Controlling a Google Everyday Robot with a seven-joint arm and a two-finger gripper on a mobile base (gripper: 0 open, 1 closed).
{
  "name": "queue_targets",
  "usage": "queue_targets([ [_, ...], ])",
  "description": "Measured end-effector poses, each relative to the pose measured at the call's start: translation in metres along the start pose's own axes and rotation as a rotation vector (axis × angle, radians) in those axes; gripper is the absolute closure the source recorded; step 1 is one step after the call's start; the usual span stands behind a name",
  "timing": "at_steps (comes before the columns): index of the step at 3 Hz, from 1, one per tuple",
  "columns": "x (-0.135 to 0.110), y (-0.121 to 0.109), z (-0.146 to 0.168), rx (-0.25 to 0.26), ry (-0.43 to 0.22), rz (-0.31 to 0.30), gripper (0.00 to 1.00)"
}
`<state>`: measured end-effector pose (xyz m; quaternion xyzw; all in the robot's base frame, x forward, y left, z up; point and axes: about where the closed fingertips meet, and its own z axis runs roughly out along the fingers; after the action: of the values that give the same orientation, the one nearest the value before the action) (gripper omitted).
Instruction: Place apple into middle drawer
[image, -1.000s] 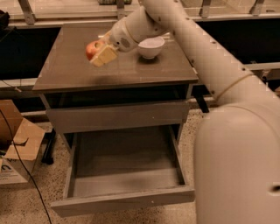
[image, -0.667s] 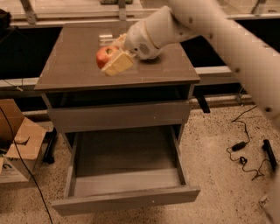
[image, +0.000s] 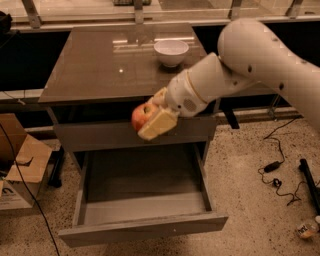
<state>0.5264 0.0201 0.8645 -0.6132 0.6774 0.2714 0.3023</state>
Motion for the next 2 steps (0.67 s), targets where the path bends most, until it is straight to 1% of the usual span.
queue_targets([
  [1, 0.057, 0.030, 0.046, -0.038, -0.011, 0.079, 1.00],
  [2, 0.114, 0.041, 0.104, -0.051, -0.040, 0.167, 1.00],
])
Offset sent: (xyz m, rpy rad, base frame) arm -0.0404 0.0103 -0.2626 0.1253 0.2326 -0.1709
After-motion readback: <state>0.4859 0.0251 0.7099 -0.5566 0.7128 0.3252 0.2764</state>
